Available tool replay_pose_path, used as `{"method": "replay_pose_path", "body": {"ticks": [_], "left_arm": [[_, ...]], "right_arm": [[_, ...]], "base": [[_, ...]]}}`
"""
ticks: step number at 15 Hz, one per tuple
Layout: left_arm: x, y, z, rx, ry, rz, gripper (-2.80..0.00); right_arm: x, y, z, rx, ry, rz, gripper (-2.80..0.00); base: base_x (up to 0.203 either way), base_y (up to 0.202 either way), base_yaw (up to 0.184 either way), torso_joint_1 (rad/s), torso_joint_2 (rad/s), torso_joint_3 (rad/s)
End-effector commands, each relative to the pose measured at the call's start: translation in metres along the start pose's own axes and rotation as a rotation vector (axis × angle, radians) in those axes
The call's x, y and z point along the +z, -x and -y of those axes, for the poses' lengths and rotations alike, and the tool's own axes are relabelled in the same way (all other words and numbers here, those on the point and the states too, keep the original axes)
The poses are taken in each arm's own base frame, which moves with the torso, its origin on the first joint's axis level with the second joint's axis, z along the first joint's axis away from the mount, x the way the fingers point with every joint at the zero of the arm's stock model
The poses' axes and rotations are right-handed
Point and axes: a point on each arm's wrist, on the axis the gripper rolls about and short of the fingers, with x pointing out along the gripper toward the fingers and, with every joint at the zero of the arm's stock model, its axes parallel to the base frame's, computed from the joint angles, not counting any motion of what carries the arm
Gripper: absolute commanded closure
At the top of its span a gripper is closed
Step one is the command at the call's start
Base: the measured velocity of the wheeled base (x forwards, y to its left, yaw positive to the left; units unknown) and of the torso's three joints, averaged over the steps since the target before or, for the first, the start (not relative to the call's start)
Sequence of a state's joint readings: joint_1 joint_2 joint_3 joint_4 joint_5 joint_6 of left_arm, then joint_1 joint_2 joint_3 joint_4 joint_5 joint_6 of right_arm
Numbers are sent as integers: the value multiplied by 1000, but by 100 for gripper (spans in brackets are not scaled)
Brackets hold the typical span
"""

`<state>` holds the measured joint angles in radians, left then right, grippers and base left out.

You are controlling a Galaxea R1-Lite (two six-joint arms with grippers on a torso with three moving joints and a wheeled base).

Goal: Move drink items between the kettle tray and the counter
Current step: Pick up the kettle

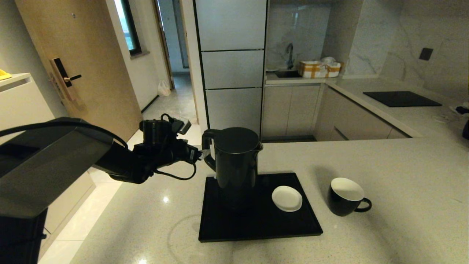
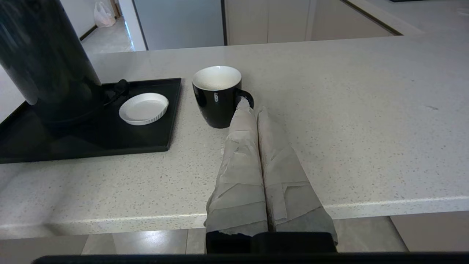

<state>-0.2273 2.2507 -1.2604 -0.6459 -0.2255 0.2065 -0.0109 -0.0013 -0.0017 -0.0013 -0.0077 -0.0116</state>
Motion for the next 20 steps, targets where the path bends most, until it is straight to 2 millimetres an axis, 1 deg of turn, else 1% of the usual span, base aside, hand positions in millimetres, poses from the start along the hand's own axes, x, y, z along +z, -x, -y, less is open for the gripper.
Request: {"method": "replay_pose_path", "body": {"ticks": [1, 4, 6, 12, 16, 17, 20], "left_arm": [[-8, -6, 12, -31, -16, -19, -280], [-8, -9, 19, -49, -21, -21, -280], [-10, -17, 25, -62, -25, -23, -280], [-15, -43, 27, -60, -21, -26, -280], [-10, -50, 31, -69, -16, -10, -280], [-6, -51, 34, -76, -9, -1, 0], [-2, -51, 38, -83, -12, 9, 0]], "right_arm": [[0, 0, 0, 0, 1, 0, 0], [0, 0, 0, 0, 1, 0, 0], [0, 0, 0, 0, 1, 0, 0], [0, 0, 0, 0, 1, 0, 0], [0, 0, 0, 0, 1, 0, 0], [0, 0, 0, 0, 1, 0, 0], [0, 0, 0, 0, 1, 0, 0]], "base": [[0, 0, 0, 0, 0, 0], [0, 0, 0, 0, 0, 0], [0, 0, 0, 0, 0, 0], [0, 0, 0, 0, 0, 0], [0, 0, 0, 0, 0, 0], [0, 0, 0, 0, 0, 0], [0, 0, 0, 0, 0, 0]]}}
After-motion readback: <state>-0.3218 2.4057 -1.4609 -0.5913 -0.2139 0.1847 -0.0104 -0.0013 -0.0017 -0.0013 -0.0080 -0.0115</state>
